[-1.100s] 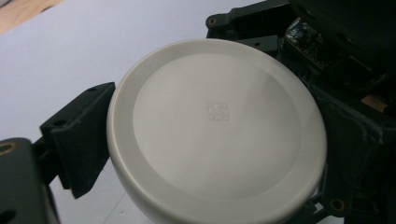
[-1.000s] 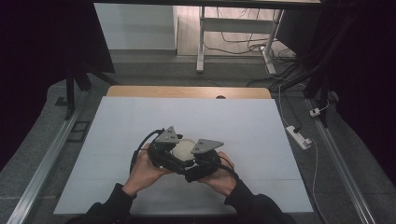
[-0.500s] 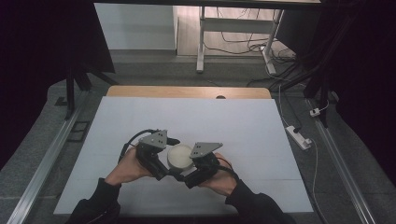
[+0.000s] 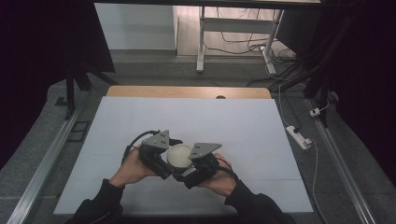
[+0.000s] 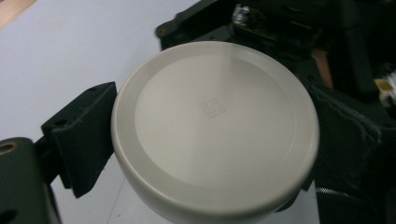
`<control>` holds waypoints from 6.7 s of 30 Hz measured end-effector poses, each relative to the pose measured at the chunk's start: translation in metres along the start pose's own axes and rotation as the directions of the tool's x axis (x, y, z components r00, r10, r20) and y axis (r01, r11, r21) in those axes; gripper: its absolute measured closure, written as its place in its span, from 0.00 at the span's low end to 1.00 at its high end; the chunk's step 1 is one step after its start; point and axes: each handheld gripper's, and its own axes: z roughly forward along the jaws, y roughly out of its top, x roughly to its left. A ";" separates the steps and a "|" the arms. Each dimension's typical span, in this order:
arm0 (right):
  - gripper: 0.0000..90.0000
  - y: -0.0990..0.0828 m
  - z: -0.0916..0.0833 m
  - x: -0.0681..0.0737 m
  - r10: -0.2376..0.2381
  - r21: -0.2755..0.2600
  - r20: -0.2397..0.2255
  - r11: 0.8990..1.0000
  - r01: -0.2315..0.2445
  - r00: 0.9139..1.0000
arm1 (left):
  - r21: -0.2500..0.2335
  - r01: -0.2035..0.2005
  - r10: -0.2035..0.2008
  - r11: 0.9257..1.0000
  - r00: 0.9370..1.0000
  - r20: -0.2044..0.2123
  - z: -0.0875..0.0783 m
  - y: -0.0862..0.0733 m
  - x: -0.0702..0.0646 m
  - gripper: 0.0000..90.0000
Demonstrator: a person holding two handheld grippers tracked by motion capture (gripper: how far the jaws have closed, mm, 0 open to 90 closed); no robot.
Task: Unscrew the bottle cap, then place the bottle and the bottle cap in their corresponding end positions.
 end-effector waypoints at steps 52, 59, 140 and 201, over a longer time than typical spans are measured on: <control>0.07 0.001 -0.001 0.003 -0.008 0.003 0.031 1.000 0.008 0.999 | 0.028 0.044 -0.043 0.999 0.998 -0.047 0.005 0.006 -0.006 0.09; 0.07 0.000 0.000 -0.002 0.023 0.006 0.105 1.000 -0.023 0.994 | 0.024 0.130 -0.124 0.991 0.978 -0.169 0.014 0.012 -0.012 0.09; 0.07 0.000 -0.014 -0.060 0.131 -0.028 0.254 0.991 -0.128 0.958 | -0.035 0.143 -0.147 0.989 0.977 -0.152 -0.009 -0.015 -0.027 0.09; 0.07 0.017 0.030 -0.117 0.167 -0.029 0.289 0.986 -0.166 0.943 | 0.018 0.104 -0.103 0.994 0.991 -0.082 0.071 -0.044 -0.024 0.09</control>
